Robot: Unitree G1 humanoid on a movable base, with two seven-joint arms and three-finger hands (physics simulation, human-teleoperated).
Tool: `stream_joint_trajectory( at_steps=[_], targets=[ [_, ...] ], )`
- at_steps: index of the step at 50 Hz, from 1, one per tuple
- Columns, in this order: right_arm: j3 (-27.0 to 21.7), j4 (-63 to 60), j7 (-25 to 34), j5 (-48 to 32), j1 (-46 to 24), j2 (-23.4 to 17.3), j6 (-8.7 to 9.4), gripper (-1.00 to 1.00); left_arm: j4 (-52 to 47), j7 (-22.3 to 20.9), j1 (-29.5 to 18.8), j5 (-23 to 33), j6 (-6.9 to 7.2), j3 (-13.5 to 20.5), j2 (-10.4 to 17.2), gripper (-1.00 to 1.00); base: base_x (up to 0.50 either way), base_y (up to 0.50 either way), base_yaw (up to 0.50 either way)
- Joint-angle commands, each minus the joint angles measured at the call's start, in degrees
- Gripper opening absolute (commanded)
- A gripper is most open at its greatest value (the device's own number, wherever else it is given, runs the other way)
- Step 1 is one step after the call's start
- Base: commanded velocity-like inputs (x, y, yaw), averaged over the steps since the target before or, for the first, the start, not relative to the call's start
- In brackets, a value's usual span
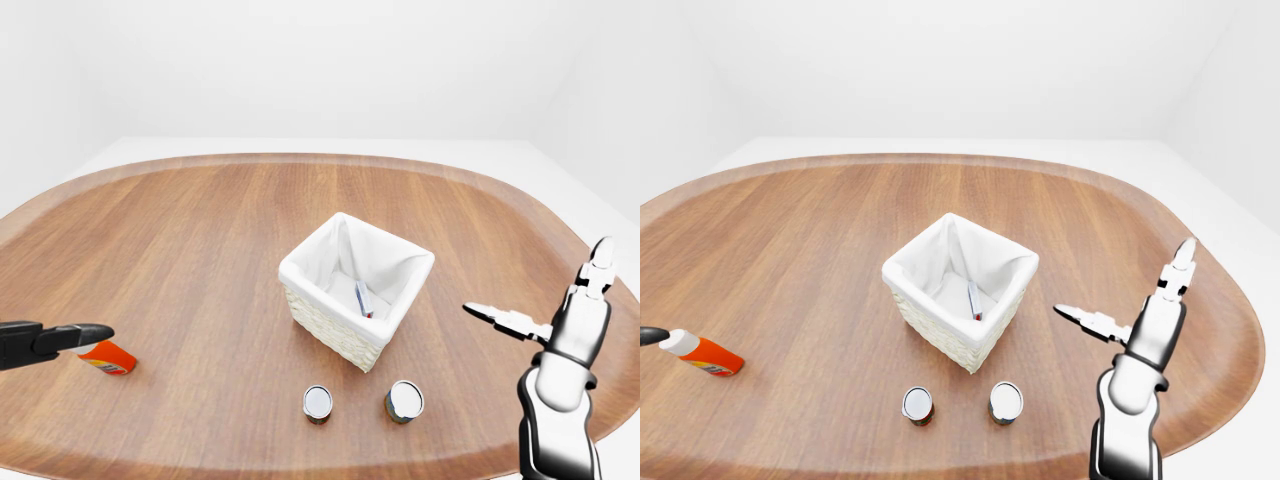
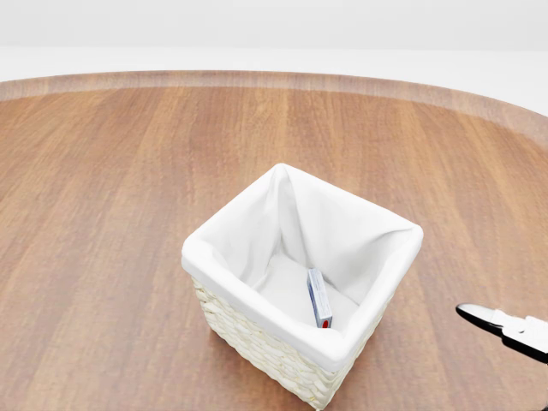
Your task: Pick up the alphabet soup and the cream cheese box, and put them in the basket.
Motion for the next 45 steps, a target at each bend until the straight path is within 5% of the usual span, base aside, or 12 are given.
stream_joint_trajectory(
  at_steps=[1,8,15,20,32,45],
  targets=[
    [1.1,-0.6,9.0,-2.5,2.2,0.3,0.0,1.0,-1.7,0.2,-2.6,-0.4,0.0,-1.6,-0.6,1.0,0.0,0.0,0.0],
    [0.7,-1.9,13.2,-5.6,4.2,0.8,-0.49,1.0,-2.1,-0.1,-2.7,-0.7,0.0,-1.3,-0.4,1.0,0.0,0.0,0.0],
    [0.4,-0.2,17.8,-7.1,6.5,1.2,-7.35,1.0,-2.3,-0.1,-2.7,-1.0,0.0,-1.2,-0.4,1.0,0.0,0.0,0.0],
    [-0.6,-0.8,19.9,-7.4,7.9,2.2,-10.0,1.0,-2.9,-0.8,-3.1,-1.6,0.0,-1.0,0.1,1.0,0.0,0.0,0.0],
    [-0.3,2.6,23.0,-7.6,9.0,2.6,-10.0,1.0,-1.7,0.2,-2.5,-1.1,0.0,-1.5,-0.7,1.0,0.0,0.0,0.0],
    [1.5,5.1,31.6,1.3,11.2,3.9,-10.0,1.0,-2.3,-0.3,-2.6,-1.1,0.0,-1.8,-0.9,1.0,0.0,0.0,0.0]
  ],
)
